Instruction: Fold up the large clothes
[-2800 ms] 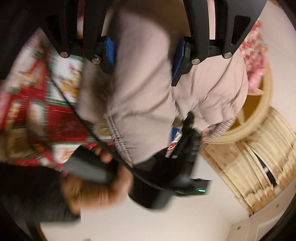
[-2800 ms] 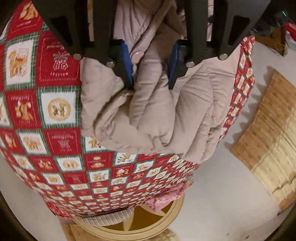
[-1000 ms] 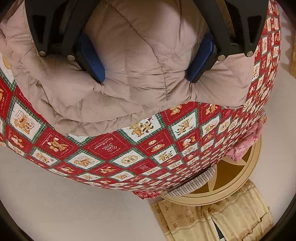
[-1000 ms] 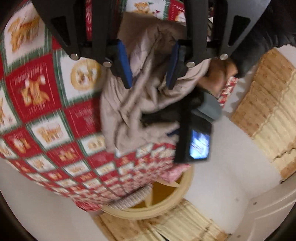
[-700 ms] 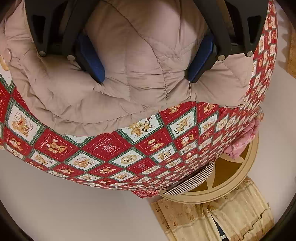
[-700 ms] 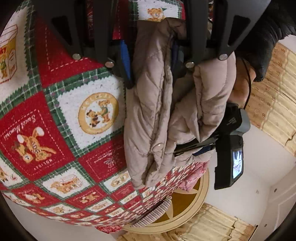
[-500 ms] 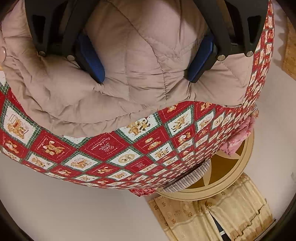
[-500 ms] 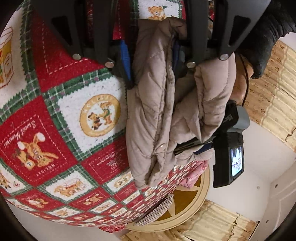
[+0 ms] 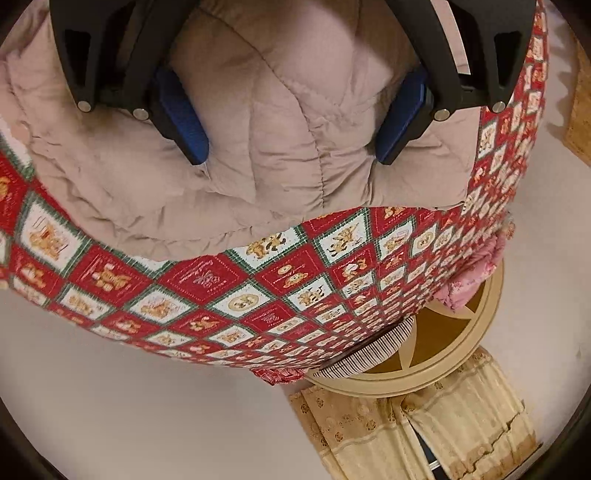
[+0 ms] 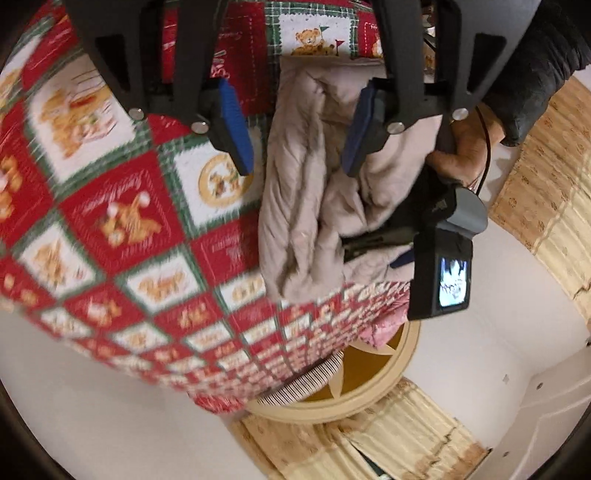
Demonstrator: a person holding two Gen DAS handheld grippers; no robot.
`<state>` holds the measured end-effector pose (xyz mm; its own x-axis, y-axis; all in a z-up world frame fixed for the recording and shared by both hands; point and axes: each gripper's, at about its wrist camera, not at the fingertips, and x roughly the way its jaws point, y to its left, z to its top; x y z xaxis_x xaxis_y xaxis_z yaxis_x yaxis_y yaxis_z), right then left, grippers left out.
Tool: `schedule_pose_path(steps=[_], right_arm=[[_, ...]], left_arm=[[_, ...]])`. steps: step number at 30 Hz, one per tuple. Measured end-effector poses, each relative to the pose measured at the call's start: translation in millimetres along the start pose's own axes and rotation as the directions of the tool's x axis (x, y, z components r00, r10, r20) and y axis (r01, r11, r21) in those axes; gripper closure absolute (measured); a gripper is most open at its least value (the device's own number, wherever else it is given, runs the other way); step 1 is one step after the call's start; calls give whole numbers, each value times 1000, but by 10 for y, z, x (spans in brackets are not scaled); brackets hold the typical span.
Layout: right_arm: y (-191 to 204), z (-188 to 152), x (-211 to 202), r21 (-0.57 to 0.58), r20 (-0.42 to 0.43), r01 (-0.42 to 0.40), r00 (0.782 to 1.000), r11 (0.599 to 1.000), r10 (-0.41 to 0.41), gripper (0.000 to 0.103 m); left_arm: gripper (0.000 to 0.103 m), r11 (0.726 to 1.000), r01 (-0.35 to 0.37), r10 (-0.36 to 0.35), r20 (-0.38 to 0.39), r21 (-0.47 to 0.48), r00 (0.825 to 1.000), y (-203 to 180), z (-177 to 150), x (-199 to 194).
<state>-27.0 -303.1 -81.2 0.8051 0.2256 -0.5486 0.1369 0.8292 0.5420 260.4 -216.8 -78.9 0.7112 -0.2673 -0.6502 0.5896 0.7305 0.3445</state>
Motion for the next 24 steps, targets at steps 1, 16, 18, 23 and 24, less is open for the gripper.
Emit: schedule_pose_path(steps=[1,16,18,23,24], right_arm=[[42,19,-23,-17,4,1,1000,1000,-1,48],[662,450,352,-161,16,-25,999,987,28,48],[737,521,405,-176,19,-24,999,984,28,48],[804,669,762,-168,-3,7,1000,986,-8,49],[787,690,828,-154,-5,10,1000,988,-11,50]], left_arm=[[11,1000,8,-8,1,-8,1000,26,8,-33],[11,989,-71,80,65,-128,995,694,49,-578],[11,984,-108,118,61,-143,991,800,47,-553],[11,971,-131,137,14,-199,990,974,8,-353],[11,969,-133,138,7,-207,990,993,3,-316]])
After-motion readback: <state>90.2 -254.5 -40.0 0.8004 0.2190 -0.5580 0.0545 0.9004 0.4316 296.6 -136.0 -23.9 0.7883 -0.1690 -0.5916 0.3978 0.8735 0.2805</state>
